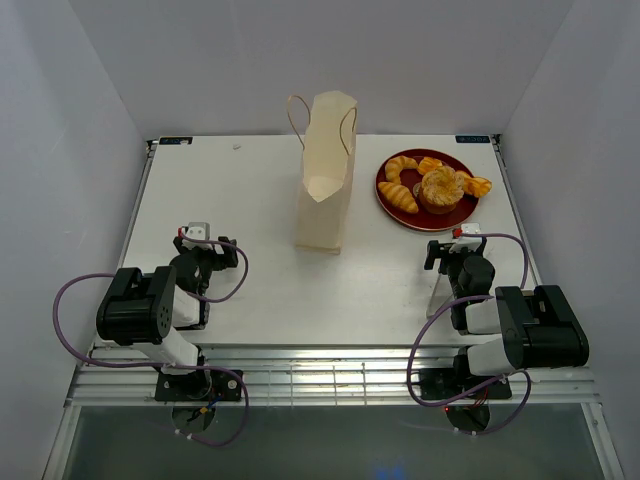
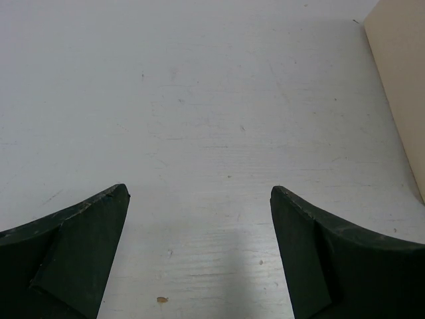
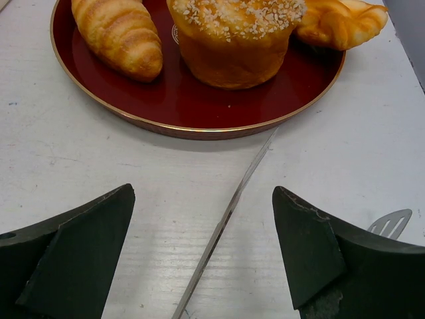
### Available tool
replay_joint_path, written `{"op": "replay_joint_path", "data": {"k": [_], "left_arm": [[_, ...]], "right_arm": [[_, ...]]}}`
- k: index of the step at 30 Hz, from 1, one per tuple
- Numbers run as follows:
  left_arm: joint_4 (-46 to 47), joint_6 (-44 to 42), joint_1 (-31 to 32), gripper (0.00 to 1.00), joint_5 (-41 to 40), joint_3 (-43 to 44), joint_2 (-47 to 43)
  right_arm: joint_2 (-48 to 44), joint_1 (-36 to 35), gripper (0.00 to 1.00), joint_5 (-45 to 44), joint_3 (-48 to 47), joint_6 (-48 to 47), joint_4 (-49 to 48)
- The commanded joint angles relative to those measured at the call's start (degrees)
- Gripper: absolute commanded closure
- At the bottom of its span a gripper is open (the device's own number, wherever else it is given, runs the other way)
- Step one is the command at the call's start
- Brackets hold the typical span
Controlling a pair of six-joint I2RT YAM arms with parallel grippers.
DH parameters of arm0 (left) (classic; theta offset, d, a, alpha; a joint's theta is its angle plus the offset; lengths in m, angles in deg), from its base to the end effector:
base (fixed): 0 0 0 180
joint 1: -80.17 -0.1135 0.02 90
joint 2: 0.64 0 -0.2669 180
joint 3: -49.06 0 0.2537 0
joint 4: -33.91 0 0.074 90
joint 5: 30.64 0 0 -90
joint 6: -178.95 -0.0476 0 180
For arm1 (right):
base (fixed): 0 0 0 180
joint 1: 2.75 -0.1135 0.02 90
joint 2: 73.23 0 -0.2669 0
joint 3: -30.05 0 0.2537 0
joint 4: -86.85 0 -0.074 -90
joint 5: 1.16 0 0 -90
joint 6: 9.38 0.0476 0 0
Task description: Place the fake bread into the paper bag
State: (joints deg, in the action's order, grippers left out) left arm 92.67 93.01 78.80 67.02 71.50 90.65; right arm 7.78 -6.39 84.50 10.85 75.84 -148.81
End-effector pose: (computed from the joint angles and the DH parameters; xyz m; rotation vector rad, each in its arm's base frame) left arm 0.2369 -0.0007 0.1225 0.0151 1.7476 -0.1511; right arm 0.2187 0.0103 0.1405 -0.0662 1.6771 -0.0785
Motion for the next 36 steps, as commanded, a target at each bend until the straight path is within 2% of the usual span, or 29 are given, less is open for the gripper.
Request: {"op": "replay_joint_path", "data": {"k": [1,9,11,12,13,14,15,16,17,18,19,20,21,22,24,25,26,27,29,32,33,34,36], "left_arm": [[1.03,-0.98,0.22,0.02,-0.1,1.0,-0.85],[1.21,-1.07,0.14,0.02,-0.45,0.92,-1.02],[-1.23,-0.28,0.14,0.02,-4.03,1.44,-2.42],[-2.47,0.33,0.22,0.02,-4.93,1.79,-3.47],[-4.22,0.6,0.22,0.02,-5.72,2.75,-6.27],[-8.94,1.04,0.22,0.02,-6.51,3.28,-7.86],[-10.81,1.57,0.22,0.02,-8.17,3.81,-9.53],[-12.66,1.83,0.22,0.02,-9.32,4.16,-13.29],[-14.42,2.36,0.22,0.02,-10.03,3.99,-15.33],[-14.78,3.32,0.22,0.02,-11.77,3.56,-17.52],[-16.62,6.2,0.22,0.02,-12.49,3.03,-22.59],[-19.16,8.06,0.22,0.02,-13.36,2.68,-25.69],[-22.4,10.16,0.22,0.02,-15.55,3.02,-28.85],[-30.27,15.06,0.22,0.02,-16.44,3.63,-35.06],[-38.57,19.92,0.22,0.02,-17.33,6.62,-40.37],[-45.13,21.51,0.22,0.02,-15.85,7.5,-42.66],[-47.81,24.04,0.22,0.02,-14.62,8.9,-46.6],[-50.1,25.72,0.22,0.02,-13.56,9.52,-48.38],[-56.78,30.54,0.22,0.02,-10.49,10.4,-51.54],[-68.37,37.58,0.14,0.02,-7.76,13.73,-55.77],[-71.1,38.21,0.14,0.02,-6.44,16.62,-55.6],[-77.13,38.31,0.14,0.02,-2.08,18.13,-54.99],[-81.13,36.3,0.22,0.02,2.16,22.68,-52.11]], "right_arm": [[-0.33,0.12,0.1,-1.11,-0.99,-1.29,-3.78],[-0.24,0.21,0.1,-0.94,-1.16,-1.29,-3.7],[-0.42,0.12,0.1,-1.81,-0.81,-1.46,-4.22],[-1.72,-0.83,0.1,-4.08,-0.11,-1.2,-5.35],[-3.21,-1.97,0.1,-11.32,2.16,-1.03,-6.41],[-5.49,-3.03,0.1,-14.26,3.31,-0.59,-7.38],[-11.26,-3.74,0.1,-16.73,4.02,0.2,-5.39],[-14.53,-3.74,0.1,-19.45,3.07,1.68,-1.36],[-18.4,-3.74,0.1,-20.09,1.49,6.22,12.51],[-24.96,-3.74,0.1,-20.18,-0.61,8.97,20.83],[-27.55,-3.74,0.1,-20.18,-5.16,11.95,28.48],[-31.66,-3.74,0.1,-19.83,-7.38,17.55,41.61],[-33.45,-3.74,0.1,-18.27,-9.4,19.26,47.31],[-34.94,-3.83,0.1,-14.16,-11.34,20.41,52.41],[-39.25,-3.74,0.1,-7.74,-16.52,19.9,65.13],[-40.4,-3.74,0.1,-2.13,-18.19,19.11,68.69],[-42.93,-3.74,0.1,-1.9,-20.73,20.15,72.9],[-44.7,-3.66,0.1,-3.9,-21.2,26.77,78.77],[-51.35,-3.66,0.1,-6.64,-21.29,33.22,83.56],[-58.05,-3.65,0.1,-3.83,-23.02,33.94,88.65],[-57.55,-3.57,0.1,-8.1,-24.87,35.78,96.33],[-56.24,-3.57,0.1,-9.79,-26.63,37.8,99.98],[-49.57,-3.57,0.1,-10.25,-30.84,37.21,104.92]]}}
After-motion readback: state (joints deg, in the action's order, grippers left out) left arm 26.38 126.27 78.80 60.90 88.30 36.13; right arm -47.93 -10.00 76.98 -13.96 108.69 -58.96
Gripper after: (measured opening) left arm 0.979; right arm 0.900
